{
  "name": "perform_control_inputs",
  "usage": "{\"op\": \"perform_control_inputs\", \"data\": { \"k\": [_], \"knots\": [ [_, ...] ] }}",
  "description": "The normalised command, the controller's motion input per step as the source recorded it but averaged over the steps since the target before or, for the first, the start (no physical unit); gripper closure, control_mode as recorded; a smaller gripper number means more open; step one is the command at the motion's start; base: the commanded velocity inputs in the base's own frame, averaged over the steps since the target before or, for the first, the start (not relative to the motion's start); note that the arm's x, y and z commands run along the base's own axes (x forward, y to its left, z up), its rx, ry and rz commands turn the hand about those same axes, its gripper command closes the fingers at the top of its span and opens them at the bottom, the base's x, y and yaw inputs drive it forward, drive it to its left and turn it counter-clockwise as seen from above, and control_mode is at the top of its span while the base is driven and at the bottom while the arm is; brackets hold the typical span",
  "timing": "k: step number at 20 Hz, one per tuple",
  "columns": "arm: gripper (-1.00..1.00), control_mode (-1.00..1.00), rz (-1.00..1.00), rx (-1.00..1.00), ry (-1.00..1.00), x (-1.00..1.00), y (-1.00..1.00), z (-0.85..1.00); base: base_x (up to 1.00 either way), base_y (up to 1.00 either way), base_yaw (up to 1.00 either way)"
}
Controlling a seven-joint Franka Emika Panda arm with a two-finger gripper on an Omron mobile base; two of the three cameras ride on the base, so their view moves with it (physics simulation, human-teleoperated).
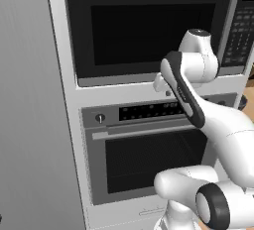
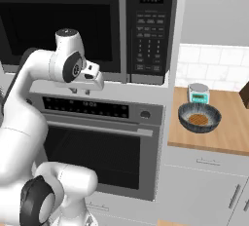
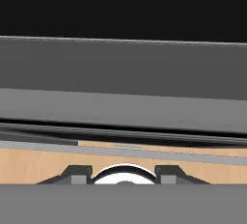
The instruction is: Open the microwave, place the bowl with waffle inside the microwave, then close the microwave door and turn it on.
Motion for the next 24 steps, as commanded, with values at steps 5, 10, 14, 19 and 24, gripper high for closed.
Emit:
{"op": "perform_control_inputs", "data": {
  "k": [5,10,14,19,24],
  "knots": [
    [-1.0,-1.0,-0.02,0.0,-0.23,-0.39,-0.04,0.19,0.0,0.0,0.0],
    [-1.0,-1.0,0.0,-0.01,-0.95,-0.36,-0.21,0.66,0.0,0.0,0.0],
    [-1.0,-1.0,-0.06,0.02,-0.67,0.0,-0.52,0.71,0.0,0.0,0.0],
    [-1.0,-1.0,-0.04,0.01,-0.32,0.06,-0.42,0.19,0.0,0.0,0.0],
    [-1.0,-1.0,-0.03,0.05,0.0,0.31,-0.27,0.01,0.0,0.0,0.0]
  ]
}}
